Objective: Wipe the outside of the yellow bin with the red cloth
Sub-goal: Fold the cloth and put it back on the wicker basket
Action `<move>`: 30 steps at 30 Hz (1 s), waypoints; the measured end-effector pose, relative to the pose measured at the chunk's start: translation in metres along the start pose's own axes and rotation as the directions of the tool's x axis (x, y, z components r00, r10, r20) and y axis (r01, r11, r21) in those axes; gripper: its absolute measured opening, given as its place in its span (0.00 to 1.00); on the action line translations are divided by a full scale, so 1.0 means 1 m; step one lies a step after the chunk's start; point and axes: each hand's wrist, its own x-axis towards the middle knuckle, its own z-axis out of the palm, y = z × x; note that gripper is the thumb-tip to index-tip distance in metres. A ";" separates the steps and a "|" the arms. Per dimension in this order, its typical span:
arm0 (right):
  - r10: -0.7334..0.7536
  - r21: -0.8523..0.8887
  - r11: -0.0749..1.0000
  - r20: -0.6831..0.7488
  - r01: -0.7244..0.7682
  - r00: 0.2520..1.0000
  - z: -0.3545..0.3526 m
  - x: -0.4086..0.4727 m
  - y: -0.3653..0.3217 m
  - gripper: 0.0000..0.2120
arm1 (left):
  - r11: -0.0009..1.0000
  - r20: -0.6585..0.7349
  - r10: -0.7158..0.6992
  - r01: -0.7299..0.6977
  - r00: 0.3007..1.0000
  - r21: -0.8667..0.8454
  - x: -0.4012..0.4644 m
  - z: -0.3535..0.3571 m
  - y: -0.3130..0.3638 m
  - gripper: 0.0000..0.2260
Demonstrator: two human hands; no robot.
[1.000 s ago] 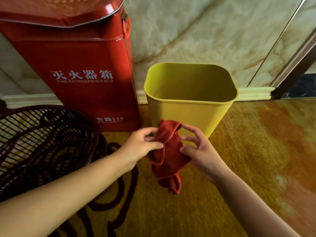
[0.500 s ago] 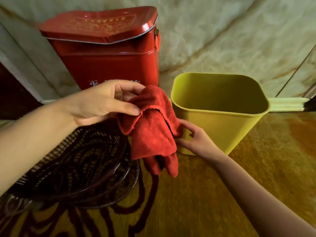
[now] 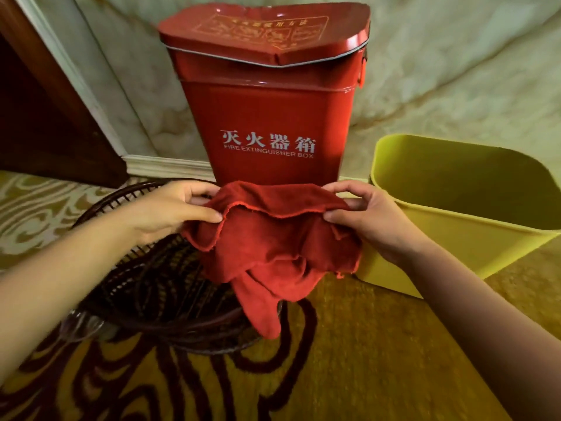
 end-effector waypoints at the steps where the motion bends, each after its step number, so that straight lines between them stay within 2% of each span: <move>1: 0.004 0.006 1.000 0.010 -0.004 1.000 0.004 0.005 -0.003 0.16 | 1.000 -0.011 -0.009 0.009 1.000 -0.016 0.002 -0.003 -0.006 0.16; 5: 0.076 0.002 0.997 -0.006 -0.076 0.997 0.012 0.026 -0.003 0.15 | 0.996 -0.008 -0.091 0.091 0.996 -0.020 0.013 -0.018 -0.033 0.14; 12: 0.219 -0.228 0.939 -0.175 -0.256 0.960 0.019 0.052 0.038 0.13 | 0.963 -0.107 -0.265 0.259 0.958 -0.068 0.039 -0.025 -0.097 0.14; 18: 0.303 -0.265 0.901 -0.180 -0.342 0.936 0.023 0.065 0.074 0.11 | 0.941 0.008 -0.331 0.331 0.943 -0.073 0.054 -0.007 -0.134 0.15; 22: 0.382 -0.293 0.868 -0.119 -0.400 0.916 0.019 0.070 0.082 0.10 | 0.937 0.067 -0.345 0.348 0.936 -0.029 0.062 -0.006 -0.132 0.15; 24: 0.405 -0.376 0.831 -0.097 -0.410 0.909 0.017 0.073 0.077 0.09 | 0.936 0.055 -0.350 0.351 0.935 -0.015 0.065 -0.006 -0.119 0.13; 26: 0.413 -0.501 0.762 -0.112 -0.410 0.904 0.016 0.081 0.066 0.13 | 0.933 0.016 -0.358 0.359 0.933 -0.021 0.064 -0.009 -0.102 0.12; 28: 0.446 -0.533 0.725 -0.119 -0.437 0.887 0.017 0.085 0.050 0.15 | 0.931 -0.015 -0.363 0.363 0.932 -0.030 0.062 -0.015 -0.084 0.10; 30: 0.465 -0.559 0.702 -0.111 -0.442 0.878 0.020 0.082 0.030 0.16 | 0.928 0.017 -0.368 0.368 0.930 -0.055 0.051 -0.020 -0.060 0.10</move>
